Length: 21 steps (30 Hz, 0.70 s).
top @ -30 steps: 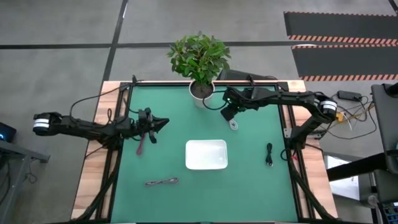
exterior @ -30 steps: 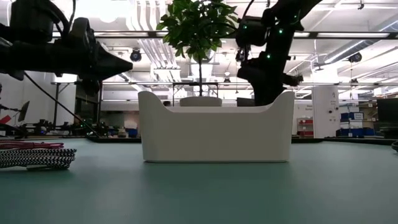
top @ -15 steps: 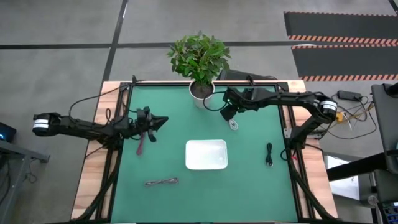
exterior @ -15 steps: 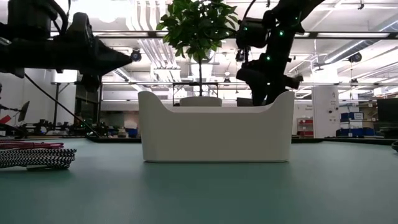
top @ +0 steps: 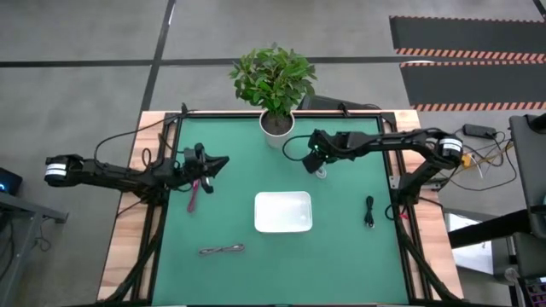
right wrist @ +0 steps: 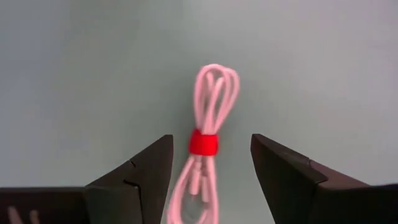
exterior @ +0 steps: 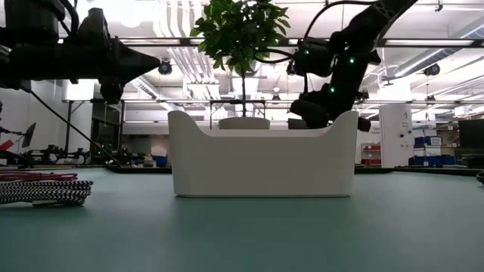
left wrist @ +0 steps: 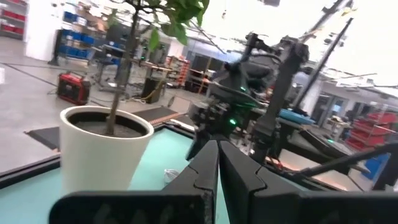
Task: Pick and place USB-C Cables
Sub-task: Put the white charger cable into the white bin
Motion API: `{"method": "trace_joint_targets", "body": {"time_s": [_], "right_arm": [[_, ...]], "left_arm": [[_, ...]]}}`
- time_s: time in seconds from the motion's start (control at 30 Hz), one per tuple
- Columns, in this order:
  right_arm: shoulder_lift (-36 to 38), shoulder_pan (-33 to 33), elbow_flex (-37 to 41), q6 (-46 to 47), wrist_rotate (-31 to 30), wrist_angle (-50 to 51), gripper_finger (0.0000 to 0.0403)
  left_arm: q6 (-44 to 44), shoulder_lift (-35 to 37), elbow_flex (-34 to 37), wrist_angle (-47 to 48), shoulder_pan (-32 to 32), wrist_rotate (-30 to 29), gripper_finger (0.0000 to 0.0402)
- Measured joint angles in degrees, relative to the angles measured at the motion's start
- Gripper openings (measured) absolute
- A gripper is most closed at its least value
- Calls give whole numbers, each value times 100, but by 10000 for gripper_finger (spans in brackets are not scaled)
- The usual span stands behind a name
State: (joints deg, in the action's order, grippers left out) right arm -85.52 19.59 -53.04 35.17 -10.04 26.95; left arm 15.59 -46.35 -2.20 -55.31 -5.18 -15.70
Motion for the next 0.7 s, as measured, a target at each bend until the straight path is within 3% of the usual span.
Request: {"method": "trace_joint_targets", "body": {"time_s": [0.23,0.7], "right_arm": [[0,-196,262,40,-53,-495,208],[-146,-215,916,-208,-502,-1656,207]], "left_arm": [[-2,0,-4,2,-1,-313,0],[0,0,-7,2,-1,-378,0]]}}
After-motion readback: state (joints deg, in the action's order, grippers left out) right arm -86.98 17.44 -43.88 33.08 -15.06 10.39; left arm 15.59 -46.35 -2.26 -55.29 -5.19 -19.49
